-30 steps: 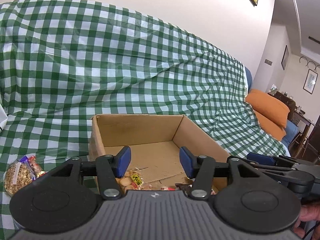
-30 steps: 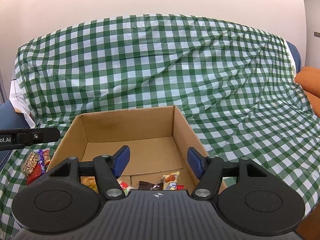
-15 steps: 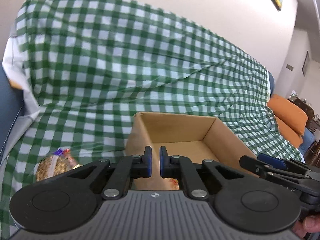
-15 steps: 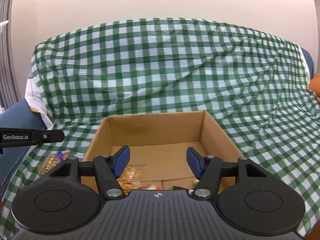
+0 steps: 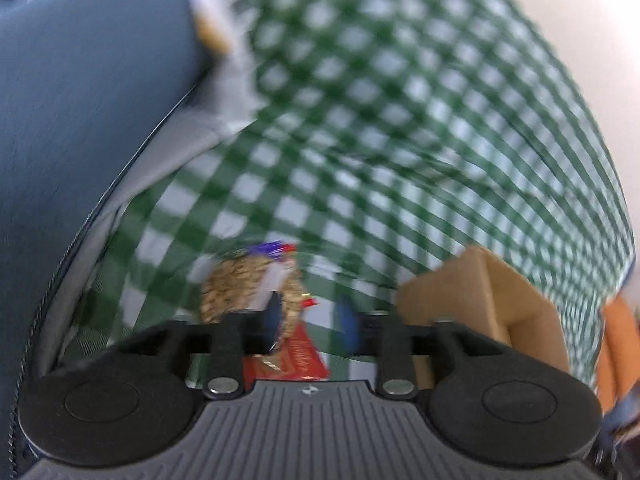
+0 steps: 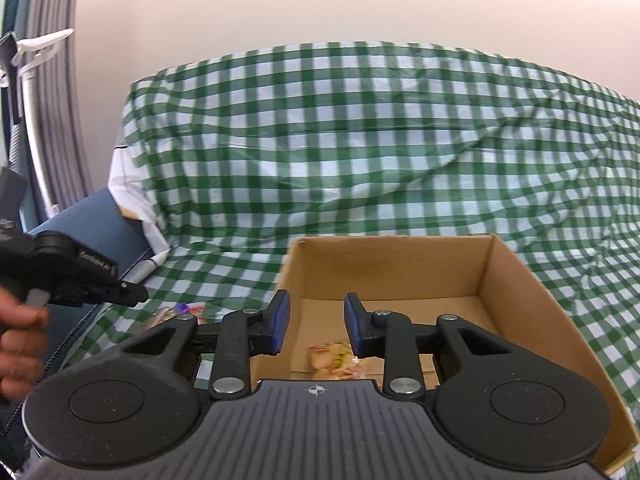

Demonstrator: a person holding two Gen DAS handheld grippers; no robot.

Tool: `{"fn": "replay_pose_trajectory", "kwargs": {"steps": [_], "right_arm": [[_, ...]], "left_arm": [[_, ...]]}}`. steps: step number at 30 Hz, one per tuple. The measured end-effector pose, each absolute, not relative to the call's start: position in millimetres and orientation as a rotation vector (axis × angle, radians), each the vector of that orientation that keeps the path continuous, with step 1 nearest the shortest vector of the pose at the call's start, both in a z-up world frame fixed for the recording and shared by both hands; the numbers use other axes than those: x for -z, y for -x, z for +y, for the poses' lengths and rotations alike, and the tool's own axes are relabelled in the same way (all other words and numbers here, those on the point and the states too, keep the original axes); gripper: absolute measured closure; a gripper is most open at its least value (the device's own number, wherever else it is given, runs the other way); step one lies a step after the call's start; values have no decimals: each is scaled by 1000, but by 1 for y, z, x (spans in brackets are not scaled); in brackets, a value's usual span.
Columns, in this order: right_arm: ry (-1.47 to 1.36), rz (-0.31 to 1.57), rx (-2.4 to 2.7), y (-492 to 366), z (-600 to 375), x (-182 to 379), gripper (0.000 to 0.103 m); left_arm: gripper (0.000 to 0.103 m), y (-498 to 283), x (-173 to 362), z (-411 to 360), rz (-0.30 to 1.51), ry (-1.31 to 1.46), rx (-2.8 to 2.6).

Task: Organize snacks
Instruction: 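Move both open tools back to the remaining snacks beside the box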

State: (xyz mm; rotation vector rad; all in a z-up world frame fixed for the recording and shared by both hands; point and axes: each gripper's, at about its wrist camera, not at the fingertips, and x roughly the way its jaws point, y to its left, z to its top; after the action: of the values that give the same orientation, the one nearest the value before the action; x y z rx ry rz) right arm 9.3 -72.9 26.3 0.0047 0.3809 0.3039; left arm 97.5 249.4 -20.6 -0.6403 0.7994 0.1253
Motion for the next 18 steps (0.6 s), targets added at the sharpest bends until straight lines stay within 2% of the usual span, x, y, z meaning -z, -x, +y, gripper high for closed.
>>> {"fn": "replay_pose_trajectory", "kwargs": {"steps": [1, 3, 4, 11, 14, 18], "right_arm": [[-5, 383, -314, -10, -72, -26, 72], [-9, 395, -336, -12, -70, -26, 72], [-11, 404, -345, -14, -70, -25, 72], [26, 430, -425, -13, -48, -21, 66], [73, 424, -477, -7, -30, -20, 60], [139, 399, -544, 3, -5, -21, 56]], "left_arm": [[44, -101, 28, 258, 823, 689, -140], [24, -108, 40, 268, 860, 763, -147], [20, -112, 44, 270, 874, 772, -154], [15, -137, 62, 265, 959, 712, -220], [4, -146, 68, 260, 978, 664, -230], [3, -155, 71, 255, 990, 599, -229]]}}
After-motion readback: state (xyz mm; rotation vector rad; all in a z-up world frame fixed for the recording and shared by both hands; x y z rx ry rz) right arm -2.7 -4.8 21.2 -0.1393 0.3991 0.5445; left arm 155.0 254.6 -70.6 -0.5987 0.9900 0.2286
